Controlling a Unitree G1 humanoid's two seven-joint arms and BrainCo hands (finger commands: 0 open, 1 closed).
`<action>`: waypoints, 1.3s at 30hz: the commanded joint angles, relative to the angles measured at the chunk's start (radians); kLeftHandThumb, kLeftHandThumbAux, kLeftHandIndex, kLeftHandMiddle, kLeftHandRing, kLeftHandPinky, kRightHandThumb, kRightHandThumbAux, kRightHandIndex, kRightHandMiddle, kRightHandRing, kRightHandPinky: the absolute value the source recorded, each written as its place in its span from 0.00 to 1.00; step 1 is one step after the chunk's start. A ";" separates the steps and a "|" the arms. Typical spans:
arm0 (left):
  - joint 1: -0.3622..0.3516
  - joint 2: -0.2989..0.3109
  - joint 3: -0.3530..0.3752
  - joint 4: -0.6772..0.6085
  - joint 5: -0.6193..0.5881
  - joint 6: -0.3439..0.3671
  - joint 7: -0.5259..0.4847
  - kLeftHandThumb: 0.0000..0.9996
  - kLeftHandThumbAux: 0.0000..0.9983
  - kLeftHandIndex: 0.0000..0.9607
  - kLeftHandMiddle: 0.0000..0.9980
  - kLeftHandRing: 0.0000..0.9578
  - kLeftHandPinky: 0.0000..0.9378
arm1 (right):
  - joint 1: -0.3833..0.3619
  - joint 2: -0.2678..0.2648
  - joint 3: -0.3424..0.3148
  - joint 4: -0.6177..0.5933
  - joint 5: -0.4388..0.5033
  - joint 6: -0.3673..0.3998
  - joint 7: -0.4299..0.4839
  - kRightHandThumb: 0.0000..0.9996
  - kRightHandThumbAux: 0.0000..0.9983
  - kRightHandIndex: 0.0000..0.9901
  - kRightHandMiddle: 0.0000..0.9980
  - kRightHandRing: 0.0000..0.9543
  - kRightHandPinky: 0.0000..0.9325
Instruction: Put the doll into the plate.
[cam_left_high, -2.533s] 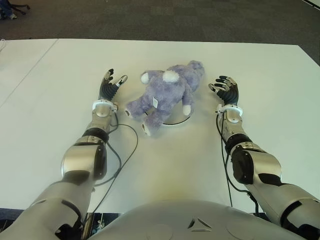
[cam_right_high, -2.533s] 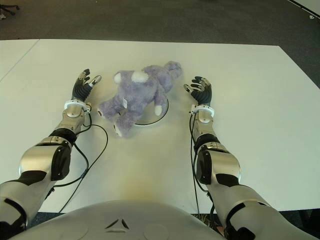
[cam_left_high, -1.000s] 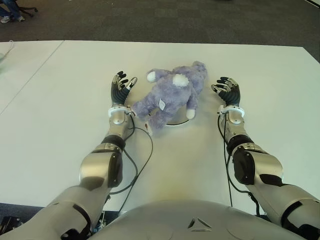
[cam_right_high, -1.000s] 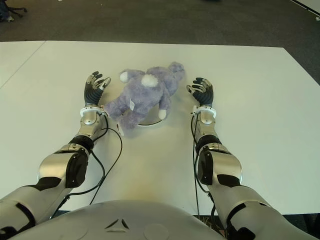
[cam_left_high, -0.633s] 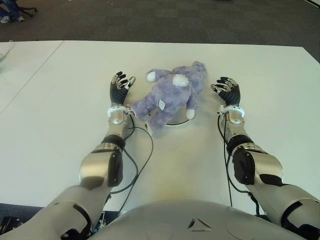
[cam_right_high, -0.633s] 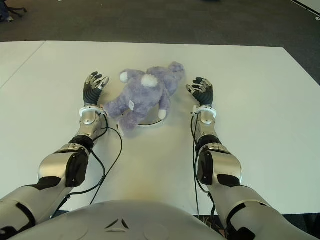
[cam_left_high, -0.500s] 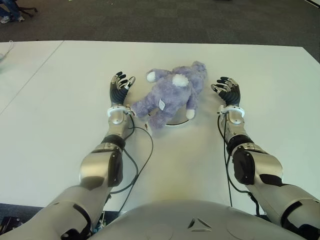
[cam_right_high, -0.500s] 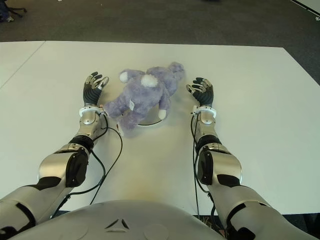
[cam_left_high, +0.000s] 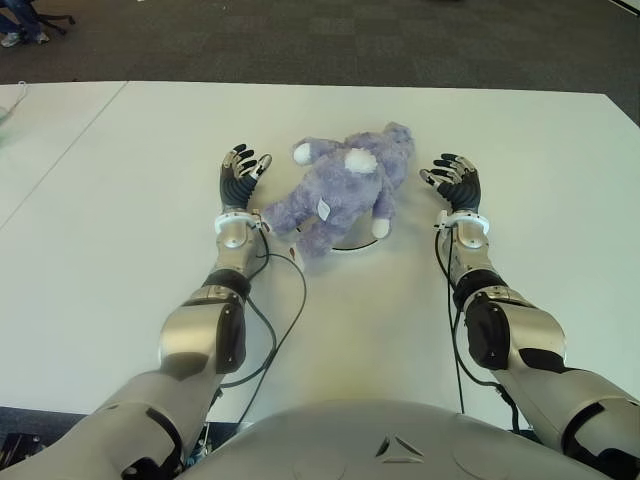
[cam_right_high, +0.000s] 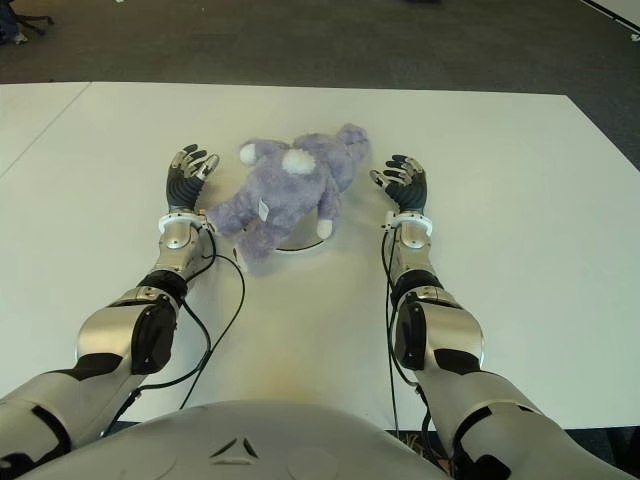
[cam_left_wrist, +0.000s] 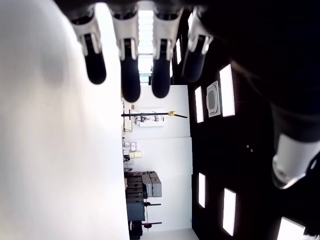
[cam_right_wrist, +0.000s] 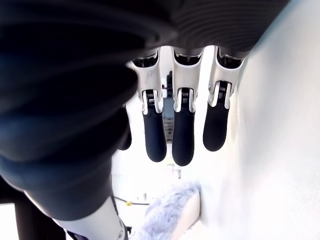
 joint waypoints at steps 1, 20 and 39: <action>0.176 -0.047 0.018 0.111 -0.023 0.152 -0.027 0.00 0.62 0.21 0.28 0.27 0.25 | 0.176 0.058 0.001 0.112 0.001 0.086 -0.014 0.21 0.91 0.29 0.34 0.37 0.36; 0.174 -0.046 0.023 0.110 -0.031 0.162 -0.042 0.00 0.64 0.20 0.28 0.29 0.28 | 0.178 0.060 0.004 0.112 0.007 0.087 -0.018 0.26 0.92 0.30 0.34 0.36 0.34; 0.172 -0.046 0.033 0.109 -0.027 0.160 -0.044 0.03 0.80 0.18 0.25 0.27 0.29 | 0.177 0.062 0.005 0.112 0.008 0.090 -0.018 0.23 0.93 0.29 0.33 0.36 0.35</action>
